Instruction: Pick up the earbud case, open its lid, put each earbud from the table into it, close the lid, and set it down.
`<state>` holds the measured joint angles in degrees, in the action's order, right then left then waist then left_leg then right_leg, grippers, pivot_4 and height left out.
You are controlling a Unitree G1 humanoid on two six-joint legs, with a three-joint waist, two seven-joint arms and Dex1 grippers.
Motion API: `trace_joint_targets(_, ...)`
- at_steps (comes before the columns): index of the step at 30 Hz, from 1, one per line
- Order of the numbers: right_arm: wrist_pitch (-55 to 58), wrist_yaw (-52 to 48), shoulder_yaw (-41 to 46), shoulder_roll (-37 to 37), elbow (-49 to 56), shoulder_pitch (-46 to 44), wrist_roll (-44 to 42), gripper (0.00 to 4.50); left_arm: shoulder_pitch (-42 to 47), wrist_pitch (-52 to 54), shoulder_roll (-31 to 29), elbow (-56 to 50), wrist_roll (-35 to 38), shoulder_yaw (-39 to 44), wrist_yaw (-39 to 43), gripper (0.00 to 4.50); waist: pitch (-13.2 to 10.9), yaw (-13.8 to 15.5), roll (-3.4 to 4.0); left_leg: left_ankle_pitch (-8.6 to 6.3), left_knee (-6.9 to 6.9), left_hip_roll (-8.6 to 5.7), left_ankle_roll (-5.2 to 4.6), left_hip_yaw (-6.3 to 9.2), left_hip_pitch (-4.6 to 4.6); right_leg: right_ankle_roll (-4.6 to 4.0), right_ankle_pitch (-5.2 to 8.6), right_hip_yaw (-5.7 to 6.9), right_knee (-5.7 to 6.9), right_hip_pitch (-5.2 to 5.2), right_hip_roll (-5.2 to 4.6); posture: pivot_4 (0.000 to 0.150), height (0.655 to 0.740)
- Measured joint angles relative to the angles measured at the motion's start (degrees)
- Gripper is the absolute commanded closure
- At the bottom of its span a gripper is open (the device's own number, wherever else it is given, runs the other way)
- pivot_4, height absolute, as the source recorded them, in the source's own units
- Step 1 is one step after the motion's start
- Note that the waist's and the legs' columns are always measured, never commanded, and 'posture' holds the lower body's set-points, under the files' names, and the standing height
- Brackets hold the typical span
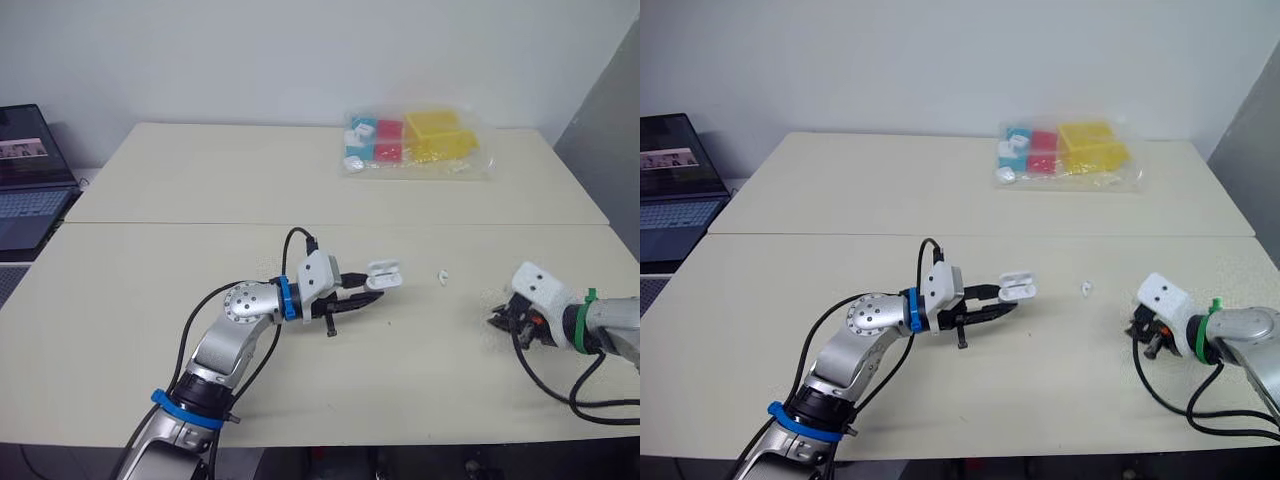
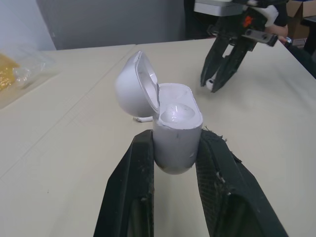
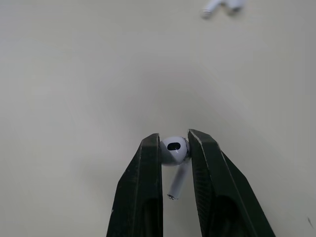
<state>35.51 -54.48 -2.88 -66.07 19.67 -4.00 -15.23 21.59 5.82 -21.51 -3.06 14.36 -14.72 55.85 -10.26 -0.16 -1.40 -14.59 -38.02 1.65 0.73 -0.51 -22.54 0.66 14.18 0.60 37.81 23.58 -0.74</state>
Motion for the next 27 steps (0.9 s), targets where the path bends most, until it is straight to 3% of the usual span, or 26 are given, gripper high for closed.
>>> trace_joint_targets(8, -18.3, -12.5, -6.1, -2.8, -11.1, -3.4, 7.5, 4.08, -1.6, 0.3, -1.0, -2.2, 0.0, 0.1, -0.3, 3.70, 0.0, 0.0, -0.02, 0.00, -0.01, 0.02, 0.00, -0.01, 0.01, 0.00, 0.00, 0.00, 0.01, 0.00, -0.03, 0.150, 0.7400)
trace_joint_targets(19, -22.3, -18.4, -9.4, -1.8, -19.3, -10.2, 12.3, 4.08, -2.9, 1.4, -1.1, -3.8, 0.0, 0.1, -1.5, 3.70, 0.0, 0.1, -0.01, 0.00, -0.02, 0.04, 0.00, -0.01, 0.08, -0.01, -0.01, -0.02, 0.05, -0.06, -0.08, 0.150, 0.7400)
trace_joint_targets(20, -22.1, -18.5, -9.3, -1.7, -19.3, -10.2, 12.3, 3.36, -3.0, 1.5, -1.1, -3.9, 0.0, 0.1, -1.5, 3.70, 0.0, 0.1, -0.01, 0.00, -0.03, 0.04, 0.00, -0.02, 0.08, -0.01, -0.01, -0.03, 0.05, -0.06, -0.08, 0.150, 0.7400)
trace_joint_targets(25, -22.2, -18.3, -8.7, -1.3, -19.3, -10.2, 12.5, 1.74, -3.5, 1.7, -1.1, -5.0, 0.0, 0.1, -1.7, 3.70, 0.0, 0.1, -0.01, 0.00, -0.01, 0.04, 0.00, 0.01, 0.08, -0.01, 0.00, -0.01, 0.06, -0.06, -0.08, 0.150, 0.7400)
trace_joint_targets(27, -22.4, -18.1, -8.5, -1.2, -19.3, -10.2, 12.6, 1.73, -3.7, 1.8, -1.2, -5.4, 0.0, 0.1, -1.7, 3.70, 0.0, 0.1, -0.01, 0.00, -0.01, 0.04, 0.00, 0.01, 0.08, -0.01, 0.00, -0.01, 0.06, -0.06, -0.08, 0.150, 0.7400)
